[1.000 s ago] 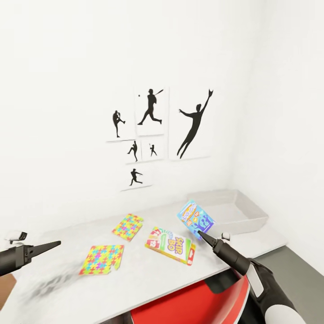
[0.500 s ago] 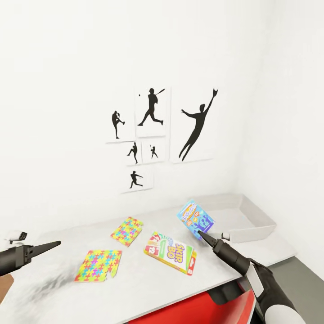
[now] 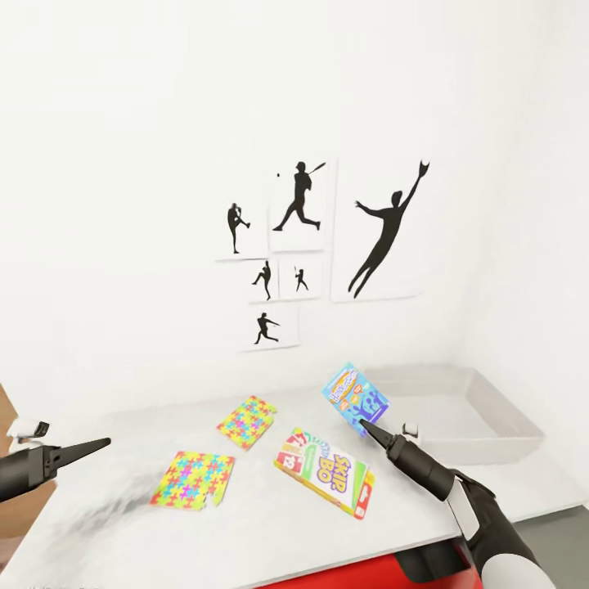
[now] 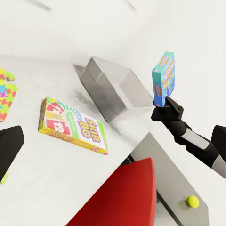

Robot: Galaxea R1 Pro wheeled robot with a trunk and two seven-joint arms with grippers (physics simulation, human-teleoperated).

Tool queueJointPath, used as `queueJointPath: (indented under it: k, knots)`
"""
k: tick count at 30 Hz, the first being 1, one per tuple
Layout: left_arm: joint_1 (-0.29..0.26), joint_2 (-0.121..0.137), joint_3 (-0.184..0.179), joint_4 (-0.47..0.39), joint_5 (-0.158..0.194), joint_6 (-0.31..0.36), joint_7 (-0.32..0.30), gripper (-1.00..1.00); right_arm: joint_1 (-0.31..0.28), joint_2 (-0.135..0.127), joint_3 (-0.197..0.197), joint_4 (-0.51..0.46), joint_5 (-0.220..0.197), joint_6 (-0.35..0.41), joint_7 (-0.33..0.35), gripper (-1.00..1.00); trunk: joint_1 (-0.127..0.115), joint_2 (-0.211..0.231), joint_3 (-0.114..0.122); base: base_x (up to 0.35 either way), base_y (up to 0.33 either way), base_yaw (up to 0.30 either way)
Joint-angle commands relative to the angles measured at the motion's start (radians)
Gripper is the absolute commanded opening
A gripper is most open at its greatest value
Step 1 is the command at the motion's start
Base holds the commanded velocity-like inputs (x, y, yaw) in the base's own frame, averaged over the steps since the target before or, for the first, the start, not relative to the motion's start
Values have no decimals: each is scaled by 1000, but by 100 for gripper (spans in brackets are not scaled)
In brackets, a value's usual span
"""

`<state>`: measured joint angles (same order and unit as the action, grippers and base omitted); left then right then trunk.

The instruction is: Put all the toys in the child's room - the three board games (two on the bed and one on the table), the two jigsaw puzzles on the table, and the tennis ball on the table - inside the toy box on the table in the child's room.

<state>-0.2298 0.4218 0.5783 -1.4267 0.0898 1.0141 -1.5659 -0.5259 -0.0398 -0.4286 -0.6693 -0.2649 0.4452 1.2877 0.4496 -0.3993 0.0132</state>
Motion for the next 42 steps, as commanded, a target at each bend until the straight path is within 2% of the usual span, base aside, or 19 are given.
queueJointPath:
  k: [1, 27, 42]
  knots:
    - [0, 0, 0, 0, -2, 11, -5, 100, 0, 0, -1, 0, -4, 10, 2, -100, 0, -1, 0, 25, -69, 90]
    - [-1, 0, 0, 0, -2, 11, -5, 100, 0, 0, 1, 1, -4, 10, 4, -100, 0, -1, 0, 5, -85, 9]
    - [0, 0, 0, 0, -2, 11, -5, 100, 0, 0, 0, 0, -4, 10, 4, -100, 0, -1, 0, 29, -19, 0]
